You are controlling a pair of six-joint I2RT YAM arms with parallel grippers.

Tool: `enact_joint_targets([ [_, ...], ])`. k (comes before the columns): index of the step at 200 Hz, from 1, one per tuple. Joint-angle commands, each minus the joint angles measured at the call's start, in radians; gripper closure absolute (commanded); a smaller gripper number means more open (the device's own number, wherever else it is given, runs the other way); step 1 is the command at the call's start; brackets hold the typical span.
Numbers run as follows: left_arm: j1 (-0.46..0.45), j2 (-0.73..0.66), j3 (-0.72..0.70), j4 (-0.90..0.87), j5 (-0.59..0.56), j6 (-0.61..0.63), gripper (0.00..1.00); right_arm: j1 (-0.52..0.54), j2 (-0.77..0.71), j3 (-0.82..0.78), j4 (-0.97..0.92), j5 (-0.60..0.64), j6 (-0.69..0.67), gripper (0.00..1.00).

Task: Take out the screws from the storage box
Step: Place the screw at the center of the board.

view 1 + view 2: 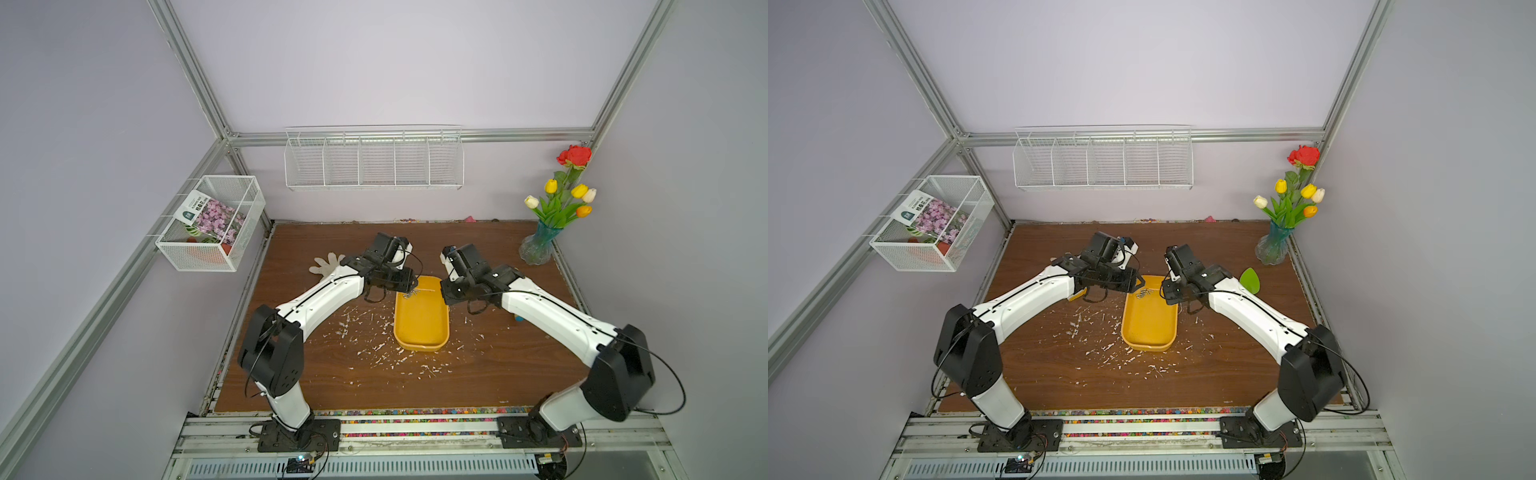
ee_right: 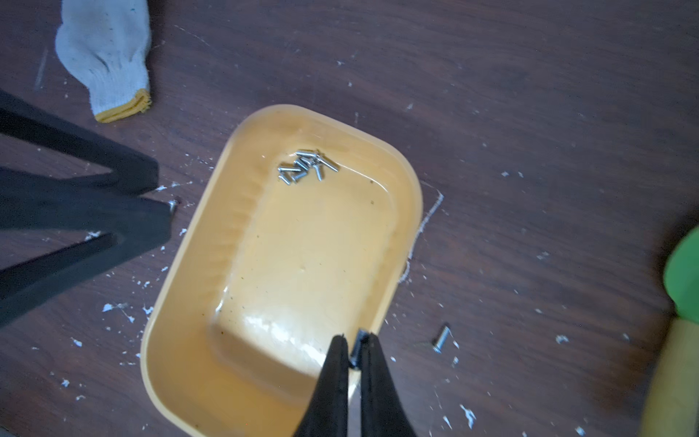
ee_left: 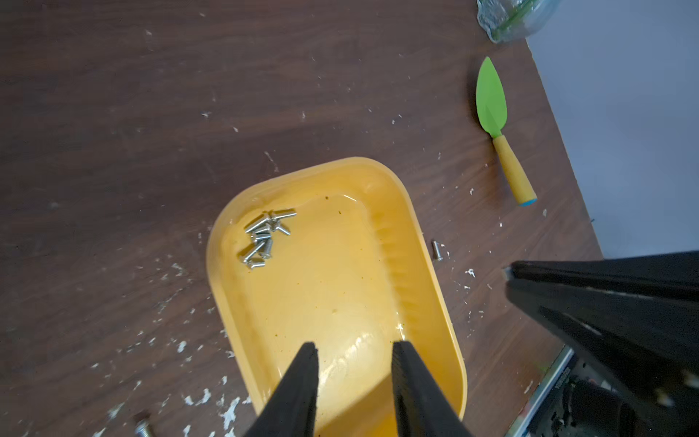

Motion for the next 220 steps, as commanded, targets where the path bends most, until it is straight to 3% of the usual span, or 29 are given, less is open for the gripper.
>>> enact_joint_targets([
  [1,-0.020,0.045,0.040,-0.001,0.020,0.075,0.62,-0.054,-0.062,-0.108,-0.052,0.028,0.058,1.00],
  [24,-0.043,0.105,0.091,-0.043,0.006,0.114,0.63,-0.104,-0.096,-0.213,-0.030,-0.001,0.082,1.00],
  [84,-0.098,0.234,0.166,-0.112,-0.170,0.186,0.62,-0.111,-0.036,-0.339,0.052,-0.044,0.107,1.00],
  [220,-0.146,0.418,0.288,-0.216,-0.424,0.140,0.61,-0.104,0.109,-0.368,0.133,-0.060,0.096,0.97],
])
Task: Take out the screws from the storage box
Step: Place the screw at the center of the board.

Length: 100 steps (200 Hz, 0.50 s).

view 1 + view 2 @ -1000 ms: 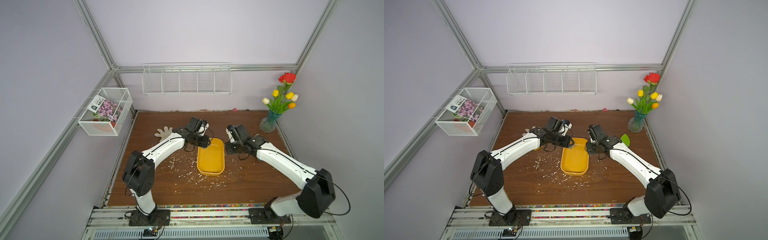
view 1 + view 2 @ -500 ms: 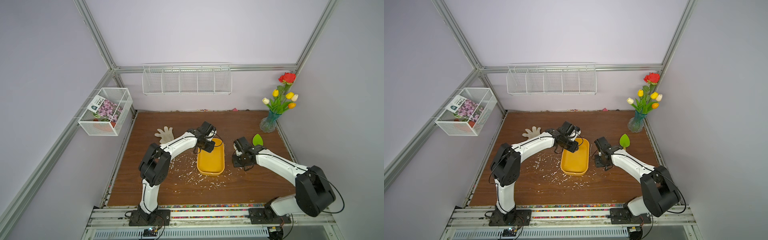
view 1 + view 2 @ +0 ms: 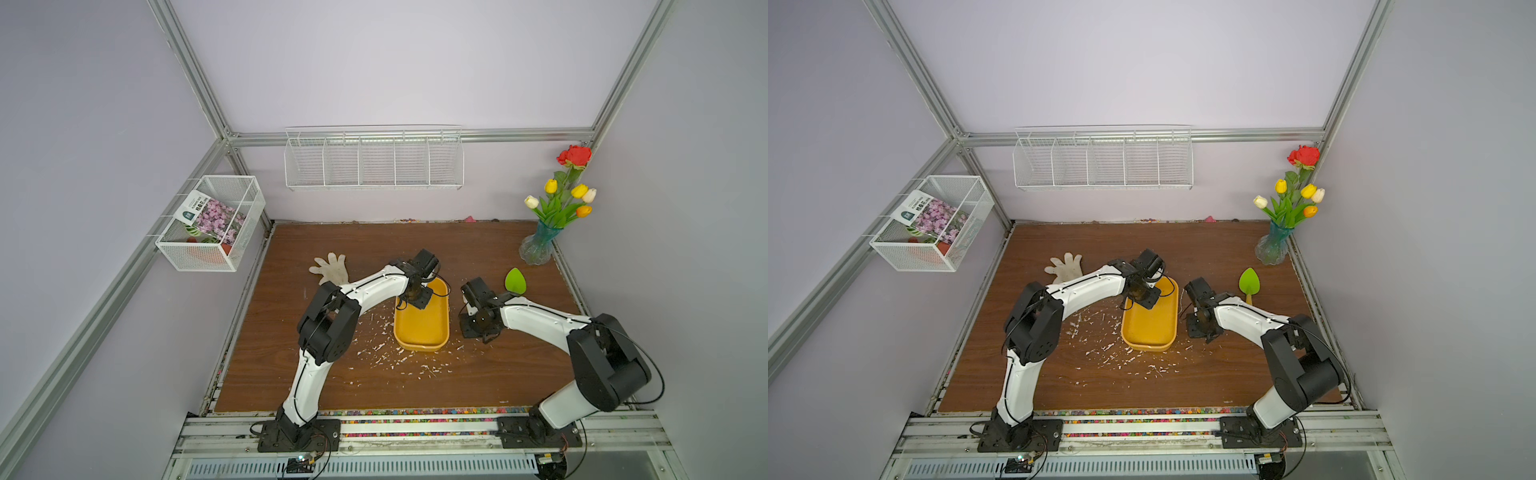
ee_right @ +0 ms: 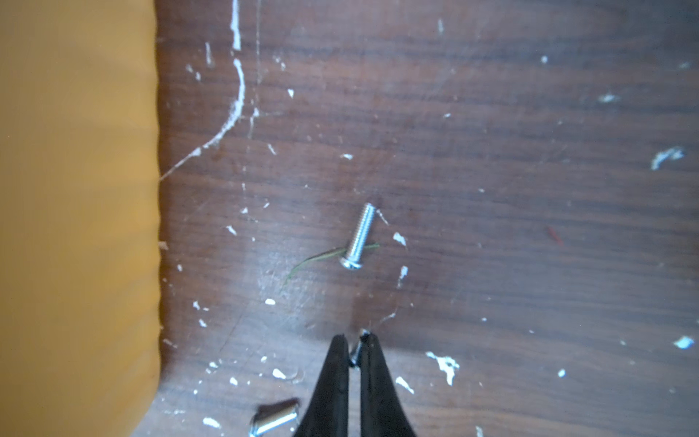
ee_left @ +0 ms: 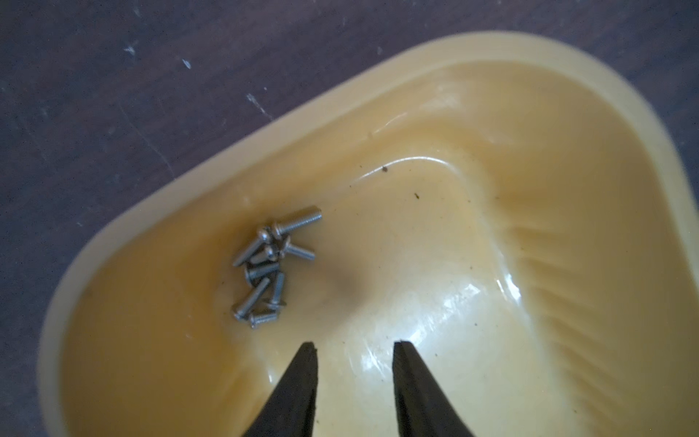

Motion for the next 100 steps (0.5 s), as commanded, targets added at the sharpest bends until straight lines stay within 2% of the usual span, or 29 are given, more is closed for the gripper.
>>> enact_joint_targets([
  [1,-0.003,0.023,0.027,-0.038,-0.058,-0.014,0.61,0.005,0.011,-0.016,0.019,-0.011,0.009,0.97],
  [31,-0.004,0.034,0.028,-0.046,-0.096,-0.031,0.55,0.010,0.012,-0.016,0.022,-0.013,0.007,0.92],
  [56,-0.005,0.040,0.030,-0.053,-0.121,-0.043,0.55,0.012,0.012,-0.009,0.018,-0.016,0.005,0.90],
  [100,-0.004,0.080,0.060,-0.063,-0.107,-0.037,0.51,0.013,0.001,-0.009,0.028,-0.016,0.007,0.88],
])
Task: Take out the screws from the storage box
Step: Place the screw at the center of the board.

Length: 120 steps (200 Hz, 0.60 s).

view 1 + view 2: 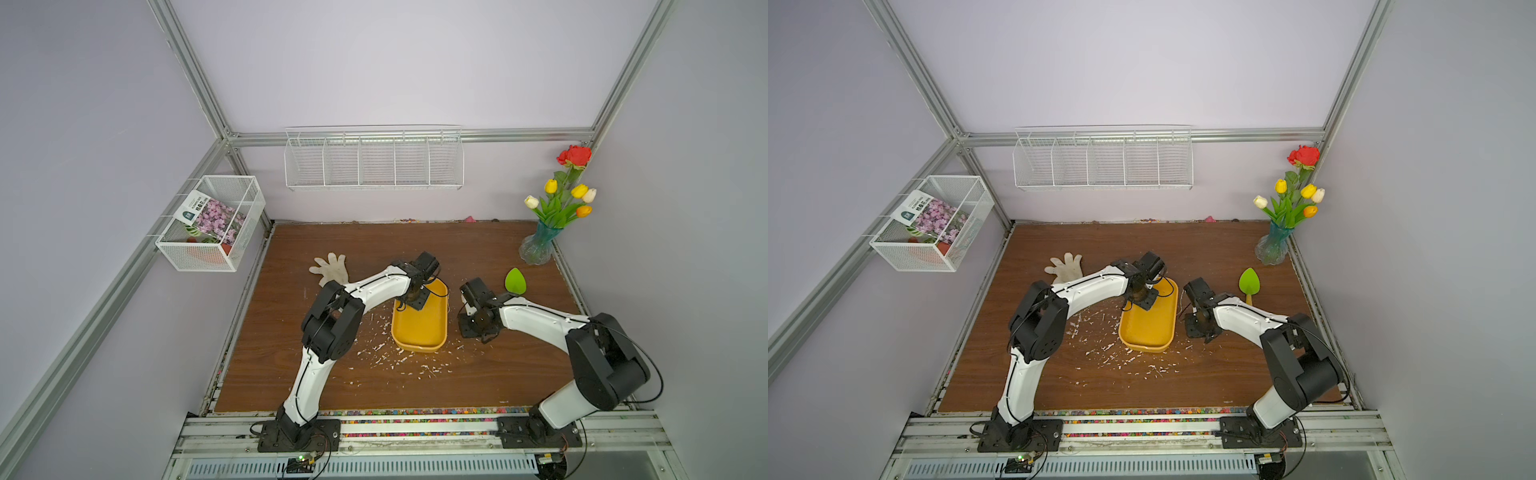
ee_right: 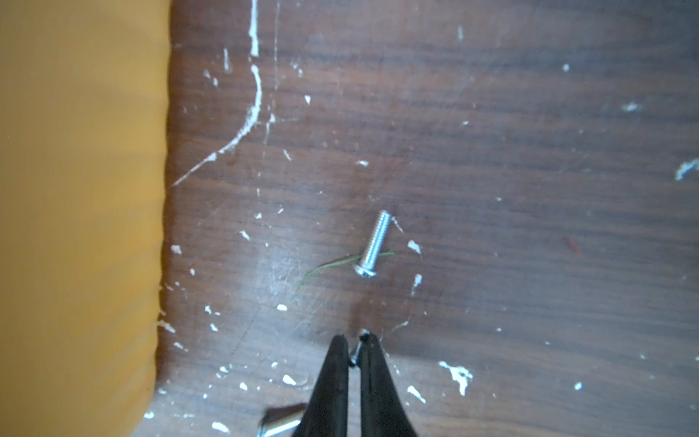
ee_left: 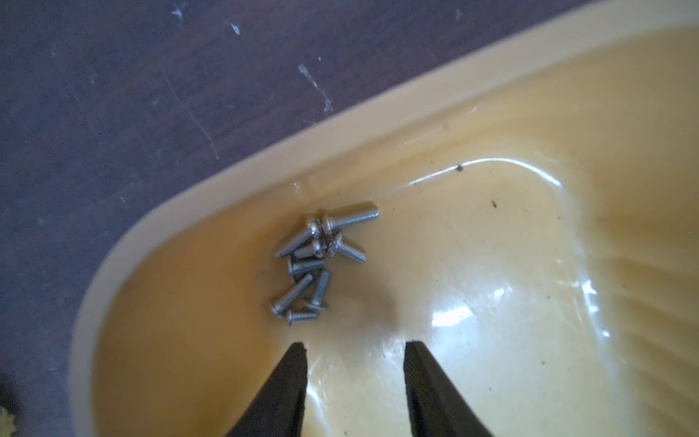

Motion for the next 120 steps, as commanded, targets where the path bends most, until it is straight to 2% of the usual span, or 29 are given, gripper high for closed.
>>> enact_joint_targets([
  [1,-0.003,0.046,0.039,-0.027,-0.014,-0.008,0.51,0.007,-0.003,-0.009,0.010,-0.005,0.006,0.88],
  [46,-0.003,0.064,0.052,-0.028,-0.017,-0.007,0.46,0.007,-0.017,-0.019,0.017,-0.002,0.009,0.79],
  [82,-0.003,0.059,0.050,-0.022,-0.015,-0.009,0.45,0.010,-0.026,-0.022,0.026,-0.006,0.009,0.78],
  [109,-0.003,0.083,0.073,-0.041,-0.014,-0.008,0.46,0.011,-0.022,-0.016,0.028,-0.007,0.008,0.77],
  [120,-0.003,0.084,0.077,-0.041,-0.002,-0.004,0.50,0.011,-0.026,-0.015,0.029,-0.004,0.008,0.77],
])
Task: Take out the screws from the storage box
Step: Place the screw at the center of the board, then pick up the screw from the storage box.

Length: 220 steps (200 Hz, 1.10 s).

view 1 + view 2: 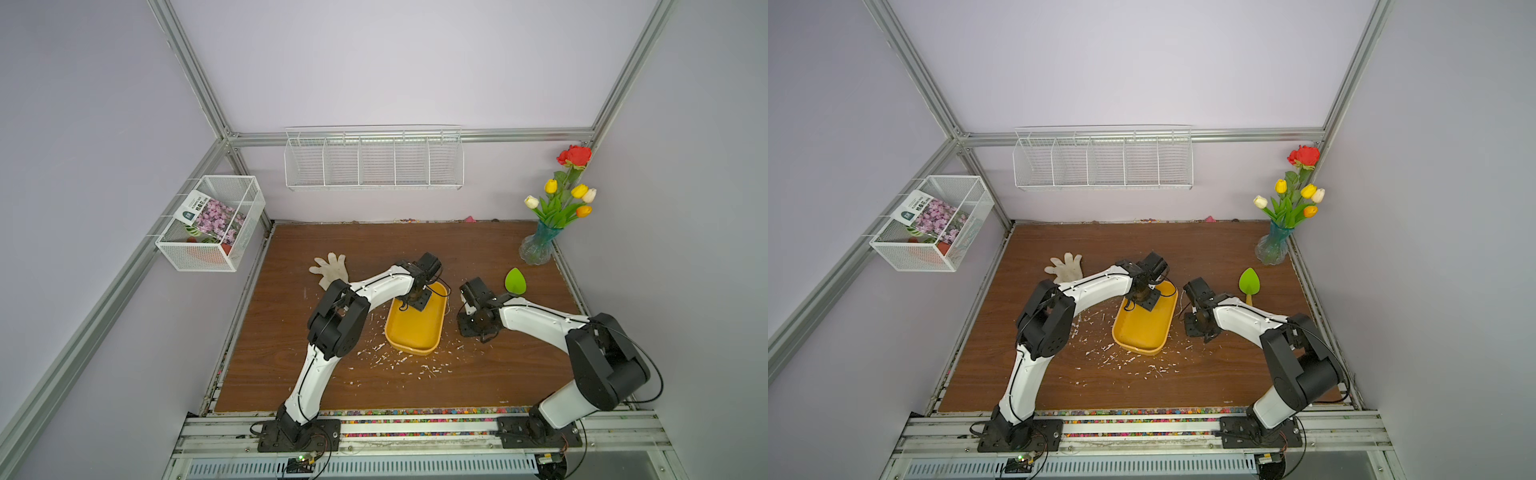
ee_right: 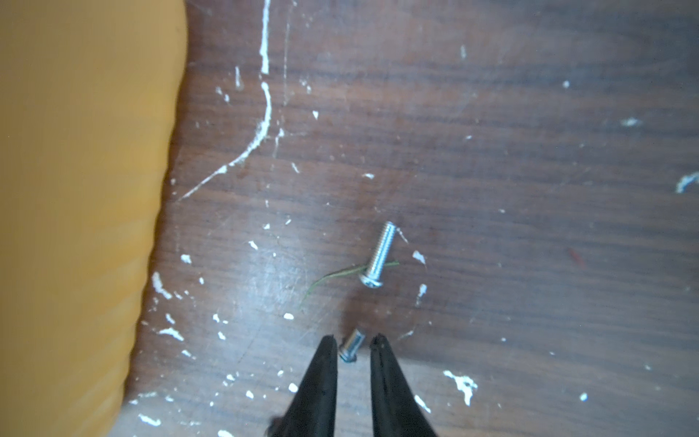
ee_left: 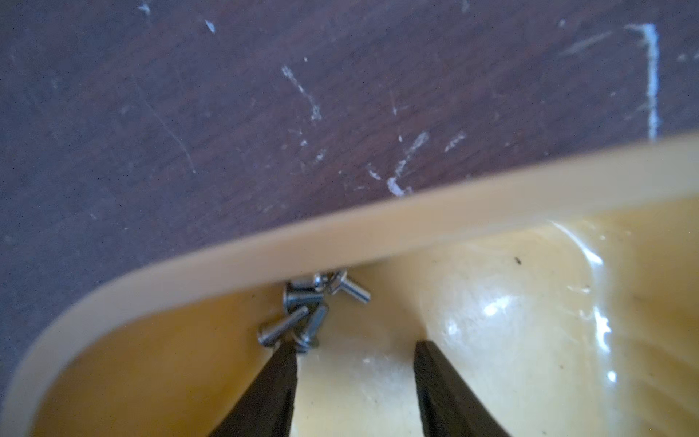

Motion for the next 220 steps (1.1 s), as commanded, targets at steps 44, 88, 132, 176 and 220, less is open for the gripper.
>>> enact_joint_targets([
  [44,-0.001,0.032,0.029,-0.018,0.018,0.002,0.61,0.011,-0.041,-0.010,0.013,-0.001,-0.001,0.77],
  [88,0.000,0.042,0.037,-0.022,0.025,0.008,0.67,0.013,-0.042,-0.006,0.012,0.004,-0.004,0.77],
  [132,0.000,0.063,0.050,-0.027,0.025,0.013,0.67,0.014,-0.039,-0.009,0.016,0.005,-0.002,0.78],
  [176,-0.001,0.094,0.079,-0.043,0.025,0.020,0.69,0.017,-0.042,-0.015,0.017,0.008,-0.001,0.78],
  [220,0.001,0.095,0.077,-0.060,0.030,0.013,0.74,0.017,-0.049,-0.026,0.018,0.008,-0.001,0.78],
])
